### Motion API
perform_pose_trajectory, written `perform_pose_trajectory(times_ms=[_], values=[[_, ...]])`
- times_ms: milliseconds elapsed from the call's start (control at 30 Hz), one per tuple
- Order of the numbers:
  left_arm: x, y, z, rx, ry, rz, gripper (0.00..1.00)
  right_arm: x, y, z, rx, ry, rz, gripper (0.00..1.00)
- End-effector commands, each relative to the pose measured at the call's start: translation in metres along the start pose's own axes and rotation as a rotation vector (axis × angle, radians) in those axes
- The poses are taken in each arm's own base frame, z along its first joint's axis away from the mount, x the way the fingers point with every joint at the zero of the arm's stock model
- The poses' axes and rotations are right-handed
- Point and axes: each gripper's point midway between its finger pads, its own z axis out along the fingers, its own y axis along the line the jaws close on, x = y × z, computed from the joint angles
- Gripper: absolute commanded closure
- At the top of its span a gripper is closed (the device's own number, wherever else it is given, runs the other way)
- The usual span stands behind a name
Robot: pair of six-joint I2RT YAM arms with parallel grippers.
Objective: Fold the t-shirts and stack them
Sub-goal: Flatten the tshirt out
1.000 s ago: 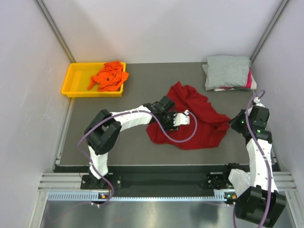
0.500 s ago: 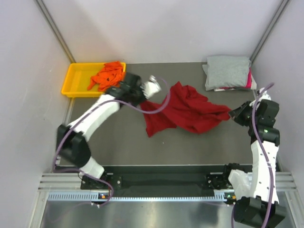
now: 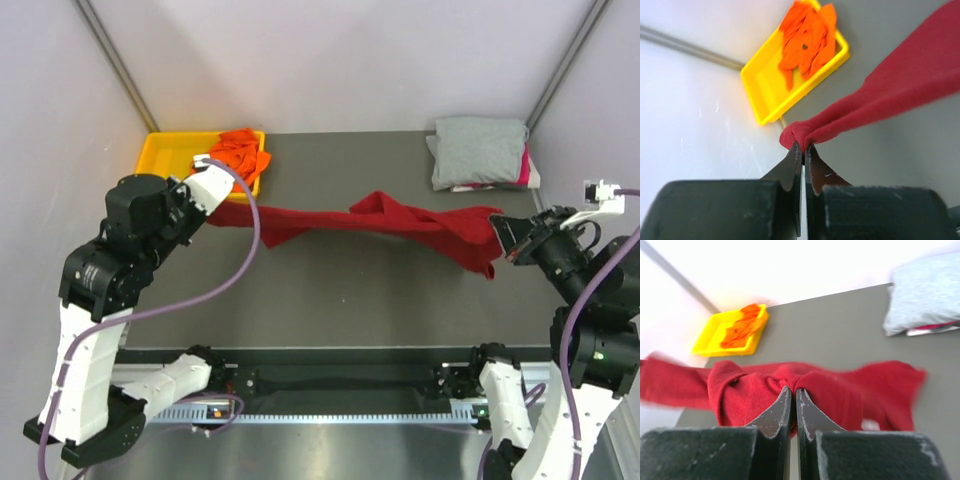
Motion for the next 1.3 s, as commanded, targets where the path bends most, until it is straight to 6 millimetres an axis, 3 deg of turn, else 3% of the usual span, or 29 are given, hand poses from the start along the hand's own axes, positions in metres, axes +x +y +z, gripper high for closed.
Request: perform_pose_trajectory(times_ms=[0, 133, 233, 267, 300, 333, 367, 400, 433, 467, 500, 567, 600, 667, 700, 767, 800, 867, 900, 933, 967, 1000, 1033, 1067, 1133, 1167, 1200, 1233, 1267], values=[[0.035, 0.005, 0.009, -0.059, 0.181, 0.034, 1.00, 0.012, 0.000, 0.018, -0.059, 0.068, 0.080, 1.00], [0.028, 0.014, 0.060, -0.118, 0.216, 0.089, 1.00, -0.005, -0.006, 0.058, -0.130, 0.025, 0.198, 1.00], [0.013, 0.040, 0.115, -0.180, 0.220, 0.089, 1.00, -0.046, -0.010, 0.099, -0.209, -0.087, 0.229, 1.00], [0.017, 0.057, 0.130, -0.206, 0.241, 0.054, 1.00, -0.047, -0.025, 0.125, -0.192, -0.070, 0.269, 1.00], [0.002, 0.068, 0.162, -0.190, 0.226, 0.024, 1.00, -0.061, -0.016, 0.136, -0.222, -0.084, 0.250, 1.00], [-0.002, 0.080, 0.177, -0.206, 0.228, -0.027, 1.00, -0.067, -0.017, 0.150, -0.214, -0.083, 0.248, 1.00], [-0.028, 0.119, 0.171, -0.296, 0.162, -0.079, 1.00, -0.060, -0.035, 0.185, -0.169, -0.039, 0.270, 1.00], [-0.019, 0.117, 0.210, -0.271, 0.215, -0.085, 1.00, -0.087, -0.009, 0.192, -0.226, -0.066, 0.219, 1.00], [-0.026, 0.129, 0.219, -0.301, 0.203, -0.109, 1.00, -0.091, -0.007, 0.206, -0.230, -0.046, 0.203, 1.00], [-0.054, 0.157, 0.207, -0.382, 0.120, -0.135, 1.00, -0.084, -0.019, 0.239, -0.210, -0.003, 0.224, 1.00], [-0.050, 0.161, 0.230, -0.408, 0.144, -0.135, 1.00, -0.116, 0.000, 0.241, -0.258, -0.058, 0.194, 1.00], [-0.072, 0.191, 0.224, -0.525, 0.053, -0.156, 1.00, -0.133, -0.004, 0.268, -0.268, -0.094, 0.209, 1.00], [-0.077, 0.201, 0.217, -0.571, 0.028, -0.167, 1.00, -0.162, 0.006, 0.263, -0.283, -0.162, 0.183, 1.00], [-0.084, 0.218, 0.208, -0.624, -0.043, -0.204, 1.00, -0.177, 0.001, 0.273, -0.259, -0.203, 0.165, 1.00], [-0.092, 0.224, 0.191, -0.639, -0.082, -0.213, 1.00, -0.195, 0.011, 0.266, -0.281, -0.242, 0.141, 1.00], [-0.094, 0.216, 0.192, -0.592, -0.113, -0.202, 1.00, -0.199, 0.016, 0.265, -0.311, -0.249, 0.126, 1.00], [-0.100, 0.218, 0.174, -0.599, -0.143, -0.201, 1.00, -0.194, 0.015, 0.267, -0.315, -0.235, 0.127, 1.00], [-0.090, 0.201, 0.185, -0.542, -0.127, -0.171, 1.00, -0.188, 0.018, 0.260, -0.325, -0.228, 0.107, 1.00], [-0.089, 0.198, 0.175, -0.535, -0.135, -0.167, 1.00, -0.163, 0.004, 0.269, -0.296, -0.177, 0.125, 1.00], [-0.083, 0.189, 0.179, -0.503, -0.119, -0.153, 1.00, -0.151, -0.002, 0.269, -0.280, -0.159, 0.105, 1.00], [-0.059, 0.161, 0.202, -0.407, -0.063, -0.127, 1.00, -0.145, -0.001, 0.257, -0.272, -0.153, 0.093, 1.00], [-0.057, 0.155, 0.192, -0.397, -0.080, -0.122, 1.00, -0.101, -0.024, 0.265, -0.218, -0.066, 0.126, 1.00], [-0.045, 0.141, 0.197, -0.362, -0.065, -0.103, 1.00, -0.078, -0.034, 0.263, -0.188, -0.022, 0.127, 1.00], [-0.019, 0.109, 0.206, -0.280, -0.036, -0.084, 1.00, -0.033, -0.057, 0.256, -0.115, 0.051, 0.155, 1.00], [0.010, 0.076, 0.214, -0.198, 0.002, -0.052, 1.00, 0.017, -0.078, 0.245, -0.052, 0.135, 0.175, 1.00], [0.049, 0.039, 0.226, -0.113, 0.077, -0.041, 1.00, 0.032, -0.086, 0.233, -0.010, 0.143, 0.172, 1.00], [0.056, 0.026, 0.220, -0.077, 0.067, -0.032, 1.00, 0.087, -0.108, 0.225, 0.057, 0.239, 0.212, 1.00], [0.070, 0.011, 0.222, -0.047, 0.084, -0.022, 1.00, 0.109, -0.118, 0.218, 0.086, 0.268, 0.221, 1.00], [0.103, -0.019, 0.225, 0.017, 0.145, -0.022, 1.00, 0.125, -0.123, 0.210, 0.105, 0.282, 0.229, 1.00]])
